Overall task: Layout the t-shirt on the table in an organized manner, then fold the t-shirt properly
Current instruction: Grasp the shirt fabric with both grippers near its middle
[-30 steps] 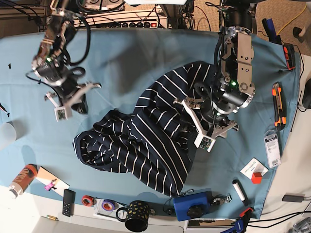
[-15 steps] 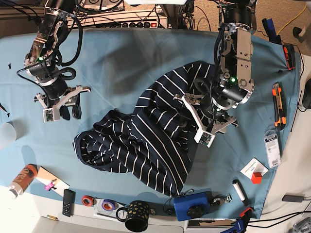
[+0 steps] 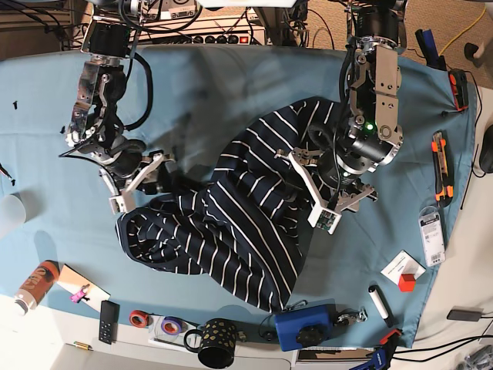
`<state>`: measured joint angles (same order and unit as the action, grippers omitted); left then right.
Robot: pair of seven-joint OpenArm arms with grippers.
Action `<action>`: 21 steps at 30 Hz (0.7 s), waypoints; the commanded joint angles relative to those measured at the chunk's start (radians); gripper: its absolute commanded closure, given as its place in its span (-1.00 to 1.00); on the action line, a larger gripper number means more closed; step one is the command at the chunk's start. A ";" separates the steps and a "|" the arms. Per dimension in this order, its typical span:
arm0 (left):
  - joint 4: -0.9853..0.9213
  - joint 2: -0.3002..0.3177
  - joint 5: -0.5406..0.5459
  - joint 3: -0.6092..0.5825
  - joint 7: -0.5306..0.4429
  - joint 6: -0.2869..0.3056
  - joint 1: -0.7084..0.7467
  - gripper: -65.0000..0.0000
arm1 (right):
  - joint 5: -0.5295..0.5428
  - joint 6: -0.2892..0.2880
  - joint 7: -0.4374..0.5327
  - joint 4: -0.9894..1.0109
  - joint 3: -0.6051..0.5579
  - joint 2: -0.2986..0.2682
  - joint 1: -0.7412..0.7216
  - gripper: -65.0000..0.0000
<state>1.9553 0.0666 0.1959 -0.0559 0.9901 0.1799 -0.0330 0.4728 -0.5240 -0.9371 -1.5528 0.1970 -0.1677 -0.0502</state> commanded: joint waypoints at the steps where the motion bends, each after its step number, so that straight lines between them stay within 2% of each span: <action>1: 0.019 -0.003 0.007 0.001 -0.034 0.001 -0.016 -0.10 | 0.009 -0.001 0.010 -0.017 0.005 -0.013 -0.019 0.32; 11: 0.019 -0.003 0.007 0.001 -0.048 0.001 -0.017 -0.10 | 0.010 -0.003 -0.010 -0.019 0.014 -0.013 -0.019 0.32; 15: 0.019 -0.003 0.007 0.001 -0.048 0.001 -0.016 -0.10 | 0.012 -0.059 -0.038 -0.019 0.014 -0.013 -0.019 -0.13; 17: 0.019 -0.003 0.007 0.001 -0.048 0.001 -0.016 -0.10 | 0.038 -0.075 -0.048 -0.019 0.014 -0.013 -0.019 -0.18; 21: 0.019 -0.003 0.007 0.001 -0.048 0.001 -0.016 -0.10 | 0.087 -0.069 -0.023 -0.019 0.014 -0.012 -0.019 -0.17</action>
<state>1.9553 0.0666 0.1959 -0.0559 0.9676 0.1799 -0.0334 0.5419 -0.5919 -0.9844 -1.5528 0.2085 -0.1688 -0.0502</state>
